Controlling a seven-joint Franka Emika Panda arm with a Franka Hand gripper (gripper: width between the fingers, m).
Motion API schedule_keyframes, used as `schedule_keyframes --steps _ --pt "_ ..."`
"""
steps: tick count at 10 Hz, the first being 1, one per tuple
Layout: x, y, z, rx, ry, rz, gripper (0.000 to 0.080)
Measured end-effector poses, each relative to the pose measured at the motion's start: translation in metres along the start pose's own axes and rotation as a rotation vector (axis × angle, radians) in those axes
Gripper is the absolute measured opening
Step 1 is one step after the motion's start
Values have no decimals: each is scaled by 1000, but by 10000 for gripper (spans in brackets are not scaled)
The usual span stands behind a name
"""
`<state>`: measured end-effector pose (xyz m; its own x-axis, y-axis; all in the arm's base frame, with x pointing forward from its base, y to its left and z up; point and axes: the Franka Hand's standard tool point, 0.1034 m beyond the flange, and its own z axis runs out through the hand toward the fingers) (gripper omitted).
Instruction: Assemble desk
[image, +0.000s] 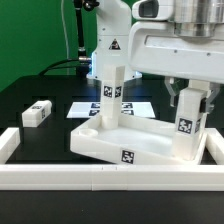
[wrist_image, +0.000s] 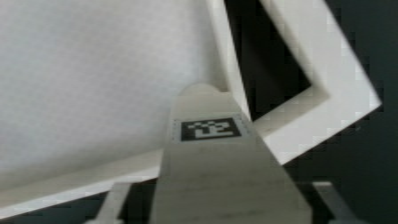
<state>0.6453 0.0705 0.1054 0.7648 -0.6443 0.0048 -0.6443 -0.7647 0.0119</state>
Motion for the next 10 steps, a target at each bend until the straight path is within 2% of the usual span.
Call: schedule_keyframes --steps 3,4,5,6,7,10 --pt "5 6 0 -7 5 55 292" --pt "5 7 1 -7 4 56 344" --pt "5 7 1 -6 4 56 479" --pt "5 7 1 -6 4 56 479" --pt "5 7 1 -6 4 56 616" --pt "6 7 1 -4 2 51 648"
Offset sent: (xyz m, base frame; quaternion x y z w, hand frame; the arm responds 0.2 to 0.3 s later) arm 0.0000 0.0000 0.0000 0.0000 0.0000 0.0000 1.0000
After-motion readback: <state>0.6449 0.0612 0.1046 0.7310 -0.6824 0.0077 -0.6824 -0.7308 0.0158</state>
